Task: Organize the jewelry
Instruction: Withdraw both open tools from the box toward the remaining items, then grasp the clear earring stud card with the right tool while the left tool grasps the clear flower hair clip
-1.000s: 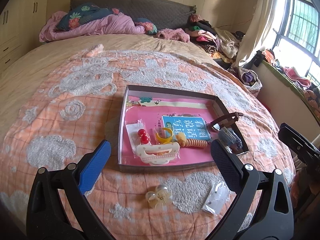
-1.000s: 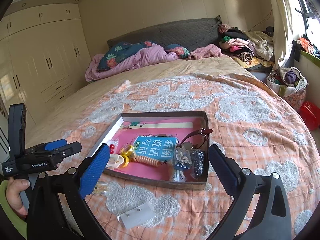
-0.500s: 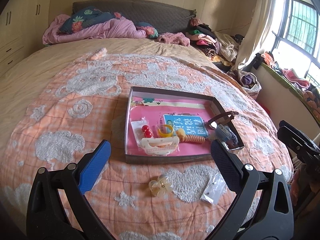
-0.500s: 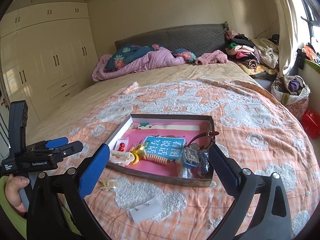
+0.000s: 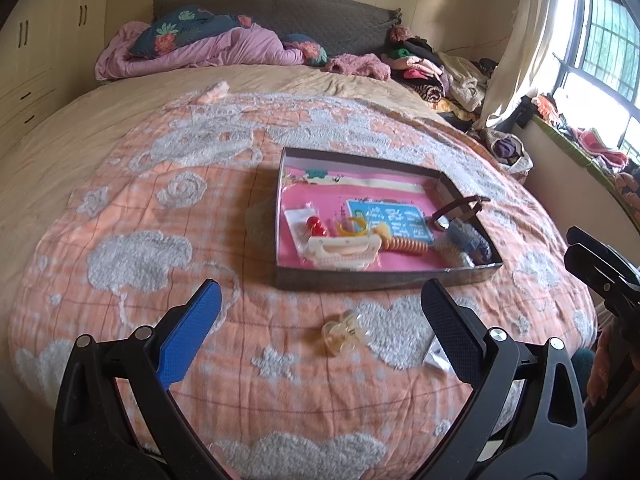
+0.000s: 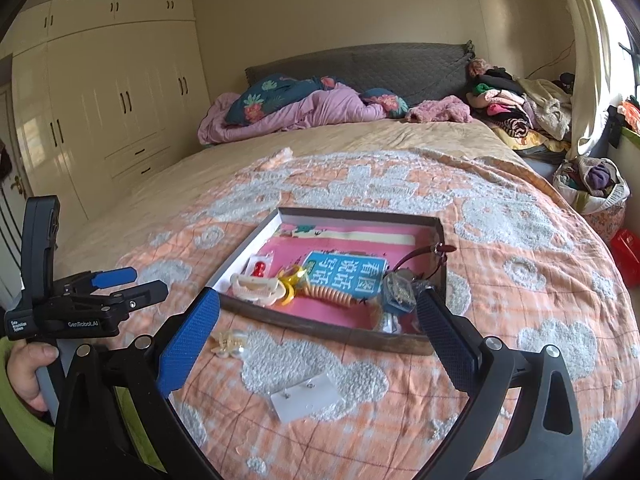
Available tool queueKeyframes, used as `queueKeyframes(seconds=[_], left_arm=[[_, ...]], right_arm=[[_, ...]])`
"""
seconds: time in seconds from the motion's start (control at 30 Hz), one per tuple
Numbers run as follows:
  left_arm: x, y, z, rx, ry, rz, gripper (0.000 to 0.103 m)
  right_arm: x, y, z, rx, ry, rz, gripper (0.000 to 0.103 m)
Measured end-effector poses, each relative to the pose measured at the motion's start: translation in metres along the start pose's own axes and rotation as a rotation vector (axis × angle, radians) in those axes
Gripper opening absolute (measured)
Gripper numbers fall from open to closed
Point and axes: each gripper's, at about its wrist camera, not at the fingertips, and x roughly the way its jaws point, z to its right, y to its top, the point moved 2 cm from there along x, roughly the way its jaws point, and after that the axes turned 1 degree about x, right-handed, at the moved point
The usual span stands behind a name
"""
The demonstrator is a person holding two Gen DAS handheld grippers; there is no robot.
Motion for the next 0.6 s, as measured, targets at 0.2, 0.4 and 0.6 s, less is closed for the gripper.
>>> queueKeyframes(seconds=[0.2, 0.4, 0.6], left_arm=[[0.008, -0.012, -0.004, 0.014, 0.026, -0.032, 0.093], [0.022, -0.026, -0.006, 0.027, 0.039, -0.084, 0.093], [0.037, -0.037, -0.005, 0.040, 0.042, -0.131, 0.093]], right_arm=[[0.011, -0.016, -0.005, -0.035, -0.001, -0.050, 0.098], [0.030, -0.039, -0.008, -0.064, 0.011, -0.128, 0.098], [0.056, -0.065, -0.011, -0.131, 0.004, -0.223, 0.098]])
